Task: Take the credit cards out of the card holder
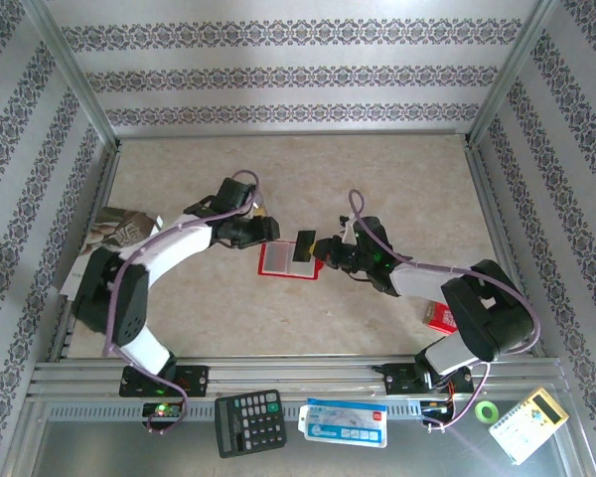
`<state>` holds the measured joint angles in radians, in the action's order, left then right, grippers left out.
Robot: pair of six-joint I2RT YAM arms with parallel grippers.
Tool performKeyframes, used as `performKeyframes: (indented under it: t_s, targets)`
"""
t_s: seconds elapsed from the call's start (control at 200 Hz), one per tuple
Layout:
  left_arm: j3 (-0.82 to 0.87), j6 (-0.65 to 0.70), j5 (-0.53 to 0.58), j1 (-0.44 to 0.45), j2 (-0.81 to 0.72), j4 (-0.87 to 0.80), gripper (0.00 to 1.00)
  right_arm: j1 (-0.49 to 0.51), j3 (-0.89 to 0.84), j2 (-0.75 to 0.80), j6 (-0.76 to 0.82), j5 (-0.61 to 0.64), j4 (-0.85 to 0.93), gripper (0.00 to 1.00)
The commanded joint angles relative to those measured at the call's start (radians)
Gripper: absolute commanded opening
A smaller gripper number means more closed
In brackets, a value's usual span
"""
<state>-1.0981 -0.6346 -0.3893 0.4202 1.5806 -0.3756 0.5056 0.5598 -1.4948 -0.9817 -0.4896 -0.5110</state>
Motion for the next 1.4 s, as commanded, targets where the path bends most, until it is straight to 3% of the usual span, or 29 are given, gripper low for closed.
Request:
performKeyframes:
  t_s: [0.0,0.34,0.645,0.829,1.394]
  targets:
    - [0.048,-0.077,-0.015,-0.019,-0.103,0.058,0.60,-0.010,-0.003,0.040,-0.058,-0.033,-0.165,0.00]
    - [0.267,-0.330,-0.152,-0.052,-0.351,0.483,0.83,-0.007,0.021,0.036,-0.298,-0.078,-0.503,0.00]
    - [0.272,-0.492,-0.282,-0.051,-0.323,0.774,0.78,-0.007,0.127,0.019,-0.400,-0.089,-0.537,0.00]
    - [0.256,-0.540,-0.330,-0.051,-0.287,0.878,0.65,-0.001,0.167,-0.008,-0.455,-0.102,-0.575,0.00]
    - [0.212,-0.450,-0.346,-0.052,-0.283,0.775,0.00,0.013,0.149,-0.003,-0.471,-0.079,-0.552,0.00]
